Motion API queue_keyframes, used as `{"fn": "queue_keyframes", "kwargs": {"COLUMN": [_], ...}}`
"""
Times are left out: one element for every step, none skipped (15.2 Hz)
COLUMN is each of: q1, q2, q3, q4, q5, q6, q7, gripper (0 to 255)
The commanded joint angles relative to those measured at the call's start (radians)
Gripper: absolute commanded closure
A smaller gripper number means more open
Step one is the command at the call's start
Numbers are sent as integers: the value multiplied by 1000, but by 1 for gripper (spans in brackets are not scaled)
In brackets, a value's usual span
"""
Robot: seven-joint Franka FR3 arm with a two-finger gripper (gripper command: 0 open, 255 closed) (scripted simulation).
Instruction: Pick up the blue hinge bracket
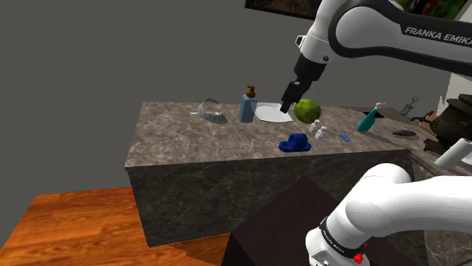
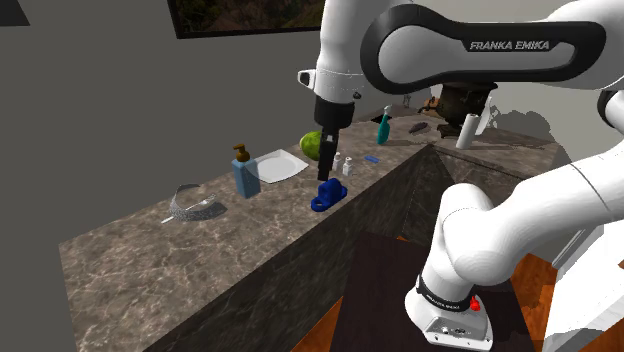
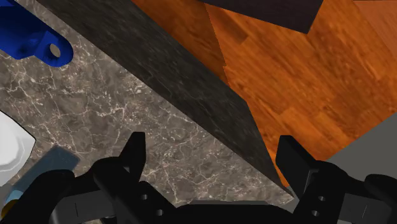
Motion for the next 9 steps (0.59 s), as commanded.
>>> {"fn": "queue_keyframes", "kwargs": {"q1": [0,-2,-4,-7,-11,-15,-20,-25,-31], "q2": [0,-7,-13,-18,-21,-23,-23,-22,-19], "q3": [0,-17,-34,-52,-70,-89,-108,-127,-147], "q4": [0,-26,-51,-74,-97,-118,-138,-157,-175], "q5": [0,-15,-32,-48,-66,-83,-102,-121,-140], "q6": [0,14,29,45,61,77,95,113,132], "q7": [0,-30,-61,-91,-121,-152,-182,-212,-243], "gripper": [0,0,0,0,0,0,0,0,0]}}
